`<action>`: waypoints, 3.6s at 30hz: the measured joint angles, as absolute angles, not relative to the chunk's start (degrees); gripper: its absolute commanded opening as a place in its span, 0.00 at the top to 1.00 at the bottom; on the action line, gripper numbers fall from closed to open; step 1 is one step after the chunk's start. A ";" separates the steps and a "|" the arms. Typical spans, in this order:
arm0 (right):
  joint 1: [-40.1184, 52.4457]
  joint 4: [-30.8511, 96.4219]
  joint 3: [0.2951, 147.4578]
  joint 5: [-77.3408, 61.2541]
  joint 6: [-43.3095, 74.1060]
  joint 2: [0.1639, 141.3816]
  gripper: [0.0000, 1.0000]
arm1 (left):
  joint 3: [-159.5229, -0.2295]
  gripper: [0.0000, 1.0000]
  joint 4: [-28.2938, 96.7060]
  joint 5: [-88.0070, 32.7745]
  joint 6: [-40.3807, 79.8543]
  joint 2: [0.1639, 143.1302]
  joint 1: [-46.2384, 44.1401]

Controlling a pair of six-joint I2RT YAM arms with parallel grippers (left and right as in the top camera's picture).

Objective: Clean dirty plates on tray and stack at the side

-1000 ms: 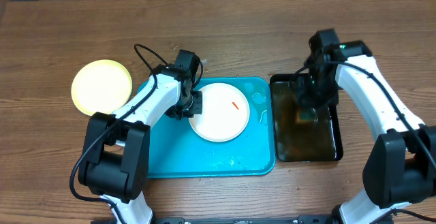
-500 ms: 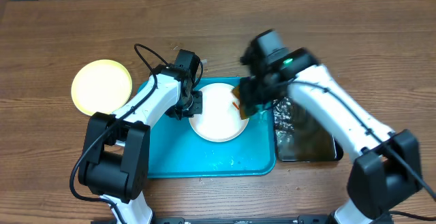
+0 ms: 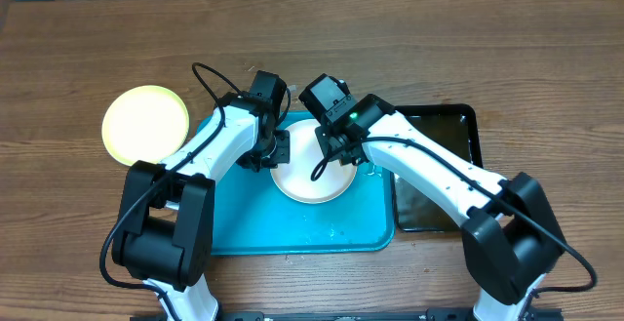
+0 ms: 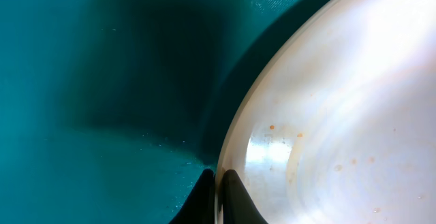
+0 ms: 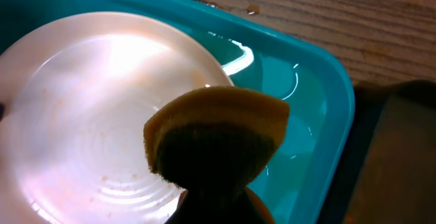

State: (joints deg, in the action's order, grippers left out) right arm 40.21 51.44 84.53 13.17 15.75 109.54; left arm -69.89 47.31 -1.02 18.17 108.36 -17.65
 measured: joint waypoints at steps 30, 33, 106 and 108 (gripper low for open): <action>38.98 49.32 85.91 -12.03 15.11 120.09 0.96 | -69.89 0.96 47.51 -1.17 18.17 108.33 -17.65; 38.15 53.04 87.90 -18.57 11.77 120.18 0.96 | -69.89 0.95 47.51 -1.17 18.15 108.36 -17.65; 13.15 64.12 70.02 0.16 13.52 111.04 0.22 | -69.82 0.82 47.72 -1.26 17.96 108.36 -17.65; 13.15 64.55 70.02 0.01 13.32 111.04 0.51 | -69.82 0.81 47.72 -1.26 17.96 108.36 -17.65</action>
